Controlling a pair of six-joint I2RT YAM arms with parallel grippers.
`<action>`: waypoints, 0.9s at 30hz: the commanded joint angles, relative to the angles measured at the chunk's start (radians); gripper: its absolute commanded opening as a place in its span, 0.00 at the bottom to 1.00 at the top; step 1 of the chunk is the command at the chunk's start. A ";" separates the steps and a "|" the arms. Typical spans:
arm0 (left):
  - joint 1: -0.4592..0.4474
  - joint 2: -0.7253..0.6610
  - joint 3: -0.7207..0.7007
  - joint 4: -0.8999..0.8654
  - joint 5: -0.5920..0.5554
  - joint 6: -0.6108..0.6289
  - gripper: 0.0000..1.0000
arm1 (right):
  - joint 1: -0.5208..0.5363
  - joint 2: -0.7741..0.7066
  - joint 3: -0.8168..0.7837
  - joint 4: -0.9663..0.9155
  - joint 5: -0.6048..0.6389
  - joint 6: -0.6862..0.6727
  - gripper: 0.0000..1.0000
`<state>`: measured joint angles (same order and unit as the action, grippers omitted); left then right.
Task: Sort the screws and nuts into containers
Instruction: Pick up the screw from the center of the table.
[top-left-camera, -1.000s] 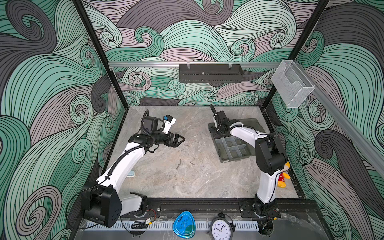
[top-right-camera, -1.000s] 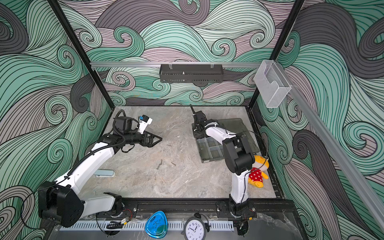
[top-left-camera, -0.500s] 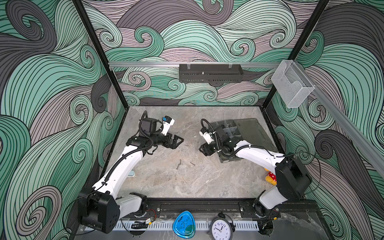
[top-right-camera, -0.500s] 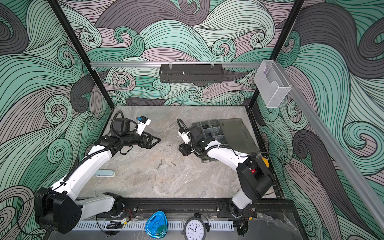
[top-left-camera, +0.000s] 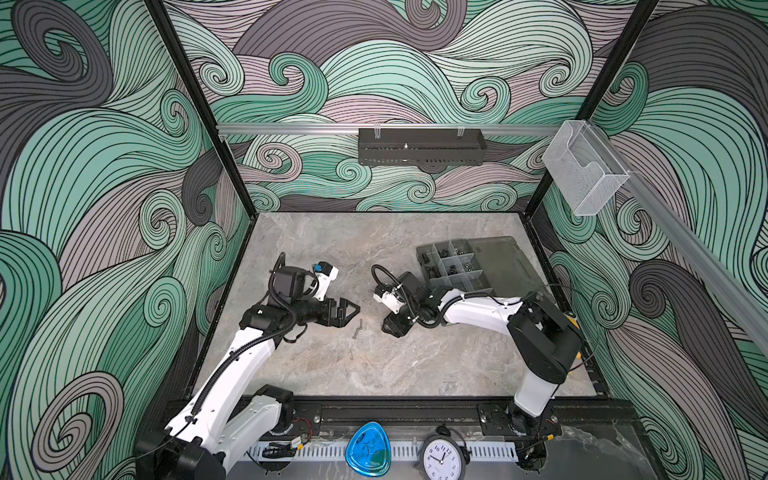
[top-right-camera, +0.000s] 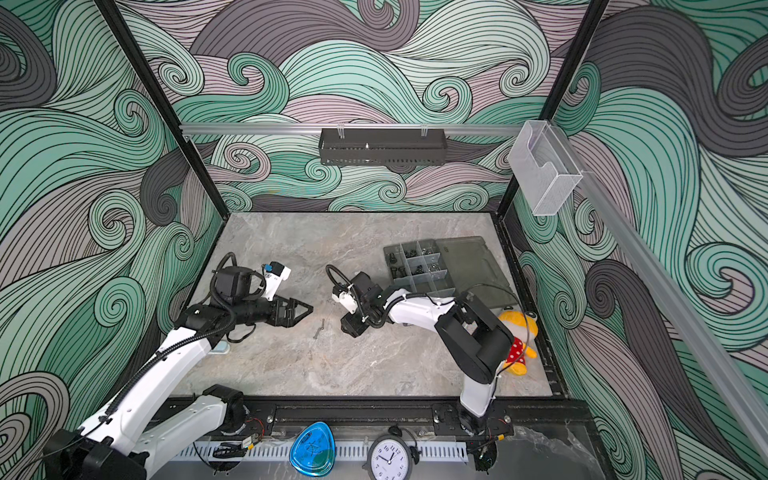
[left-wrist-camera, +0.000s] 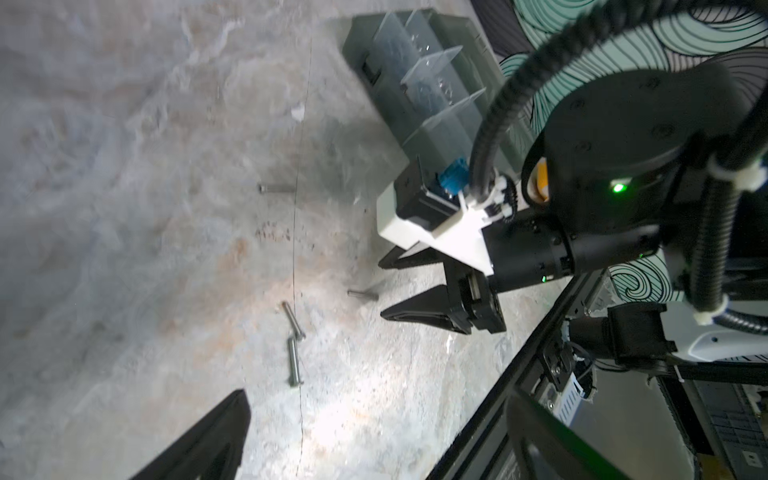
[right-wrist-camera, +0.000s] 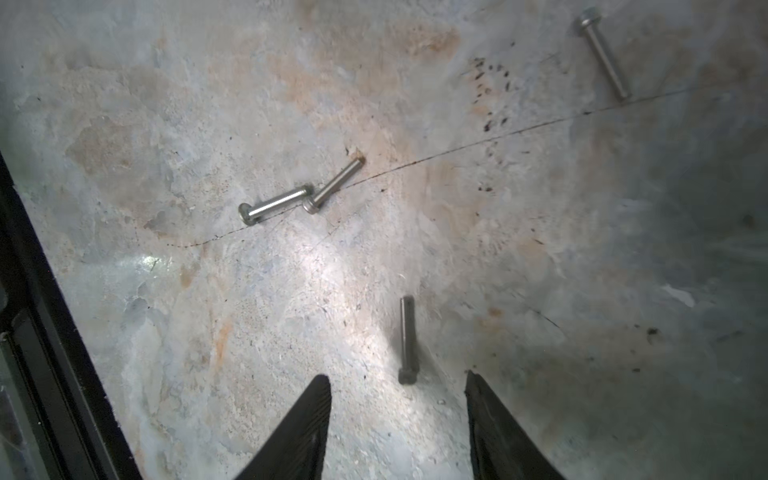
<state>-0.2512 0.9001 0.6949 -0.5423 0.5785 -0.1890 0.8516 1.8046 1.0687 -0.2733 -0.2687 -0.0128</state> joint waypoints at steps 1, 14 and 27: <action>-0.001 -0.081 -0.019 0.073 -0.025 -0.059 0.99 | 0.017 0.035 0.041 -0.030 0.027 -0.046 0.51; 0.001 -0.155 0.008 0.041 -0.131 -0.039 0.98 | 0.067 0.125 0.136 -0.201 0.169 -0.084 0.41; 0.001 -0.155 0.008 0.042 -0.134 -0.035 0.99 | 0.092 0.187 0.181 -0.264 0.260 -0.092 0.23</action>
<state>-0.2512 0.7555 0.6731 -0.5156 0.4553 -0.2214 0.9398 1.9507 1.2514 -0.4828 -0.0452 -0.0776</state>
